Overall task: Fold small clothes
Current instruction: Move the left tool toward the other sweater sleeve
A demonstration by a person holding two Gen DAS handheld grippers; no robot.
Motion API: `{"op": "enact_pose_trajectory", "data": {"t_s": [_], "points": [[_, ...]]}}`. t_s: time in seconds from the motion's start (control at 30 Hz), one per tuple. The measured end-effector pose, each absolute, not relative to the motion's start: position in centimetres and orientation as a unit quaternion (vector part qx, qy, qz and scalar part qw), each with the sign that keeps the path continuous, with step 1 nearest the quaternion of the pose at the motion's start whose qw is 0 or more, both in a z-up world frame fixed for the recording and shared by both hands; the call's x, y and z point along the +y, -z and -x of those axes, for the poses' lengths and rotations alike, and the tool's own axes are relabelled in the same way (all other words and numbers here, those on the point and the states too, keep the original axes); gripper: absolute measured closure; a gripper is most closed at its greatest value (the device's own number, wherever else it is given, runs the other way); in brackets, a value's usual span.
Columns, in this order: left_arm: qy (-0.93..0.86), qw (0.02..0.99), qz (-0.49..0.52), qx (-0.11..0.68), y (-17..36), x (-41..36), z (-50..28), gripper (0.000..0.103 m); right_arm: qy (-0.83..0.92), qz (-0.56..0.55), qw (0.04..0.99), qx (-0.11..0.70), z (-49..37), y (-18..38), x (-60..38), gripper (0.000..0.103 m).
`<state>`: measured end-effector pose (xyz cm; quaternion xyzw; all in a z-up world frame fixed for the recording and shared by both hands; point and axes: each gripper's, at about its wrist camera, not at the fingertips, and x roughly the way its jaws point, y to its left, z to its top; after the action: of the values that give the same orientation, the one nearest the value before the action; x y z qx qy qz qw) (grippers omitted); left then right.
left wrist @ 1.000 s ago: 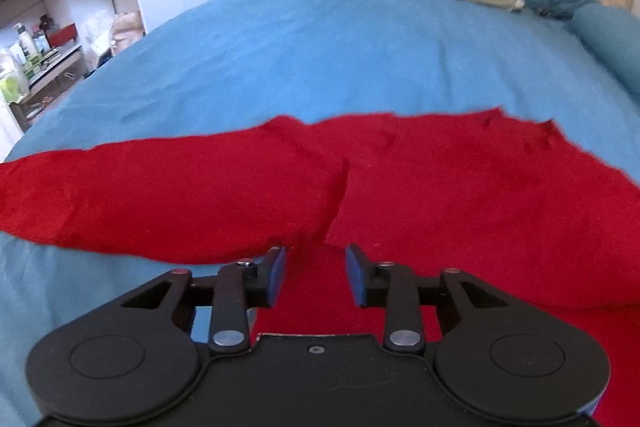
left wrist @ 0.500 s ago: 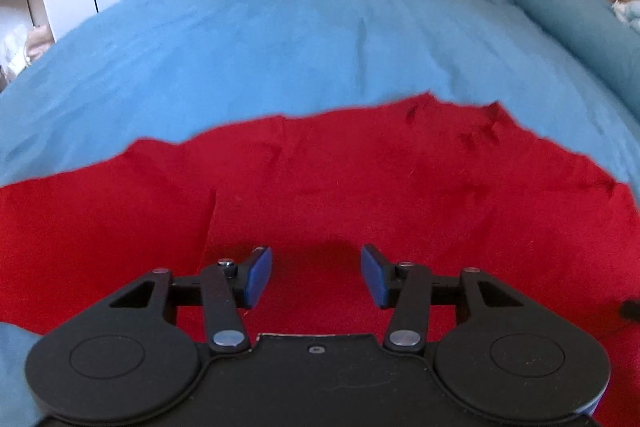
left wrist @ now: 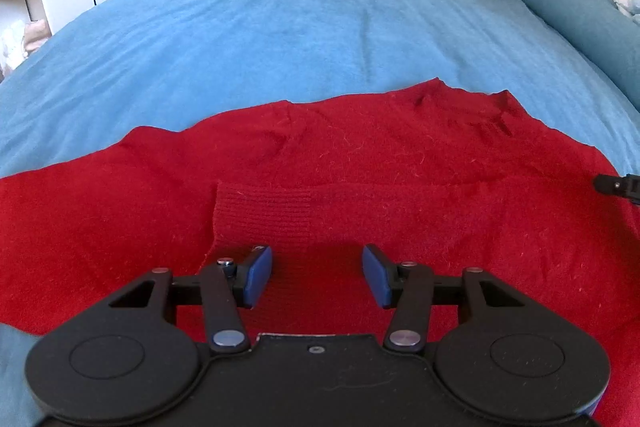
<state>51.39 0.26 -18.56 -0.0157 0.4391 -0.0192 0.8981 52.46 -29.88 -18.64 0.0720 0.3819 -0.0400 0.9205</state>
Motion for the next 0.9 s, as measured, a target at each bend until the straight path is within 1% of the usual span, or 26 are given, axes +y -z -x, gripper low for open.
{"op": "enact_pose_trajectory", "data": {"t_s": [0.07,0.13,0.2,0.27,0.37,0.43,0.5,0.57,0.63,0.73,0.83,0.9], "points": [[0.021,0.898,0.011,0.439,18.6,0.3,-51.4,0.046,0.035,-0.052,0.919,0.390,-52.5,18.2,-29.4,0.000],[0.019,0.898,0.013,0.440,18.5,0.3,-51.4,0.046,0.029,-0.073,0.919,0.387,-51.6,16.9,-29.5,0.000],[0.017,0.897,0.017,0.442,18.4,0.3,-51.4,0.046,0.013,-0.081,0.927,0.366,-49.5,15.4,-28.8,0.000],[0.016,0.897,0.017,0.442,18.4,0.2,-51.4,0.046,-0.001,-0.078,0.927,0.366,-46.6,14.6,-27.9,0.000],[0.016,0.897,0.015,0.442,18.5,0.1,-51.6,0.046,-0.009,-0.062,0.917,0.393,-42.9,15.6,-26.8,0.000],[0.016,0.897,0.014,0.442,18.5,0.1,-51.6,0.046,0.000,-0.045,0.907,0.419,-41.9,17.6,-26.9,0.000],[0.017,0.896,0.015,0.443,18.5,0.1,-51.7,0.045,-0.005,-0.039,0.918,0.394,-40.8,18.1,-27.1,0.000],[0.018,0.896,0.015,0.443,18.4,0.2,-51.7,0.045,-0.005,-0.030,0.918,0.396,-41.1,17.9,-26.8,0.000],[0.016,0.894,0.020,0.447,18.0,0.4,-51.5,0.044,-0.007,-0.038,0.916,0.400,-41.3,16.9,-26.8,0.000],[0.017,0.892,0.054,0.449,16.4,1.2,-50.6,0.042,-0.011,-0.035,0.926,0.375,-40.1,13.9,-26.0,0.000],[0.006,0.897,0.069,0.437,13.6,2.4,-48.4,0.041,-0.010,-0.002,0.934,0.358,-38.5,9.8,-24.2,0.000],[-0.009,0.901,0.077,0.426,11.3,3.7,-46.5,0.038,-0.014,0.002,0.935,0.353,-37.8,7.3,-22.7,0.000]]}}
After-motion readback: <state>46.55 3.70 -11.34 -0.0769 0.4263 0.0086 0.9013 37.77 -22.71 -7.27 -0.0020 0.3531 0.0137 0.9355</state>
